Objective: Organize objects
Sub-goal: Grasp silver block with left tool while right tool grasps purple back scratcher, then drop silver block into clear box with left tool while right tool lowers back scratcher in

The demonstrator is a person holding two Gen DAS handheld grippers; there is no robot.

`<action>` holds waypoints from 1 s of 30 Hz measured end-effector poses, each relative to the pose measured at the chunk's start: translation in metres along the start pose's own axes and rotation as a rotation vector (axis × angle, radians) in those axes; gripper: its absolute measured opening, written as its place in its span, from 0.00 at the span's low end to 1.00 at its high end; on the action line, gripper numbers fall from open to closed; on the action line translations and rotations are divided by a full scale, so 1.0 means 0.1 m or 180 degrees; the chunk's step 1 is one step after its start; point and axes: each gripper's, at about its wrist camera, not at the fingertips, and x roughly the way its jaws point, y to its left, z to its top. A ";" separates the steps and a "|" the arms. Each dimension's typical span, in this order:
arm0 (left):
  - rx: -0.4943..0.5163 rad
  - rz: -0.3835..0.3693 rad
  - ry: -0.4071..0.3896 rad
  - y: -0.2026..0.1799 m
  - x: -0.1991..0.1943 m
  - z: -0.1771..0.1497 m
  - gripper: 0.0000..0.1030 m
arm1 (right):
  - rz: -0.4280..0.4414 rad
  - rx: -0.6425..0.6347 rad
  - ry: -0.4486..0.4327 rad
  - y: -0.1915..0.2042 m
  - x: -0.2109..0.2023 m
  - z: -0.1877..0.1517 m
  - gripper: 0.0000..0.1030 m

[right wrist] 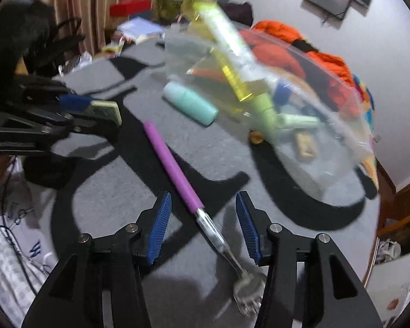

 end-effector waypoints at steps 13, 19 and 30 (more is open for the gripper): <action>0.0036 -0.0040 -0.0129 -0.08 -0.13 0.09 0.33 | 0.0344 0.0409 -0.0206 -0.10 -0.29 -0.14 0.10; 0.0090 -0.0066 -0.0253 -0.20 -0.22 0.22 0.33 | 0.0261 0.0730 -0.0553 -0.27 -0.59 -0.15 0.10; 0.0200 -0.0031 -0.0575 -0.35 -0.40 0.57 0.33 | 0.0054 0.1097 -0.1167 -0.60 -1.05 0.04 0.10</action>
